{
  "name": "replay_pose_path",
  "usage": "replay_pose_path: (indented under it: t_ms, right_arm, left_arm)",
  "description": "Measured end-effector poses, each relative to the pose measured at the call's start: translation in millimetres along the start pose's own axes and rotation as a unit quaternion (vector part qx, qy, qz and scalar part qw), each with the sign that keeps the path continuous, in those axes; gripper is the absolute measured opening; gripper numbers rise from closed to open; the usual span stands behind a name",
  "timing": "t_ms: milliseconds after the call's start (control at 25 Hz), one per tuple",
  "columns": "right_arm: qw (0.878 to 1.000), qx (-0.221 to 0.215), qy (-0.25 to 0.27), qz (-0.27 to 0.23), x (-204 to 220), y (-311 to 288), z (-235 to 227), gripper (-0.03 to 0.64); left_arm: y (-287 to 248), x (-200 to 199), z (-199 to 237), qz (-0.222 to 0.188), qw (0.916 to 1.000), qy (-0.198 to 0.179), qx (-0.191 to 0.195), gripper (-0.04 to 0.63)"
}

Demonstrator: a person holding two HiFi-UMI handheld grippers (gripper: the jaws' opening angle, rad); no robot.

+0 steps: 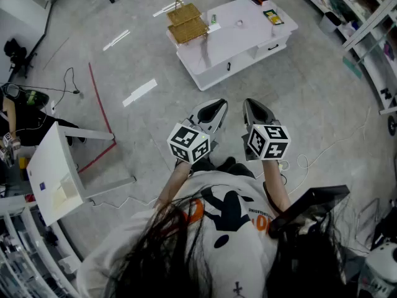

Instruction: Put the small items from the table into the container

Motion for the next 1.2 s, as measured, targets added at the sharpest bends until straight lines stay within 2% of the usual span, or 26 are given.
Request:
replay_pose_path:
  t_ms: [320,720,1000,1200]
  right_arm:
    - [1.0,-0.008,0.003,0.008,-2.6,-0.8,-19.7,0.021]
    - [1.0,-0.011,-0.024,0.01,-4.8,-10.2,-38.6,0.023]
    - [0.999,-0.005,-0.042,0.014,-16.2,-45.7,-51.5,0.023]
    - [0.999,0.006,-0.046,0.017,-34.3,-86.4,-72.8,0.023]
  left_arm:
    - [-17.2,5.0,-8.9,0.002,1.0,0.001,-0.006,0.015]
    - [-25.1,9.5,-7.0,0.025,0.9996,-0.001,-0.017,0.015]
    - [-47.3,6.1,32.8,0.036,0.9992,-0.001,-0.019,0.015]
    - [-87.9,7.8,76.2,0.04,0.9992,0.008,-0.006,0.015]
Point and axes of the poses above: the fingertips, and each gripper's own axes: y backward along the fingers, z to its left, x out of its underside, the point moved 7 cm from there along y, backward along the fingers, and after that the axes turned 10 degrees about -y, right-handed, at the moved point
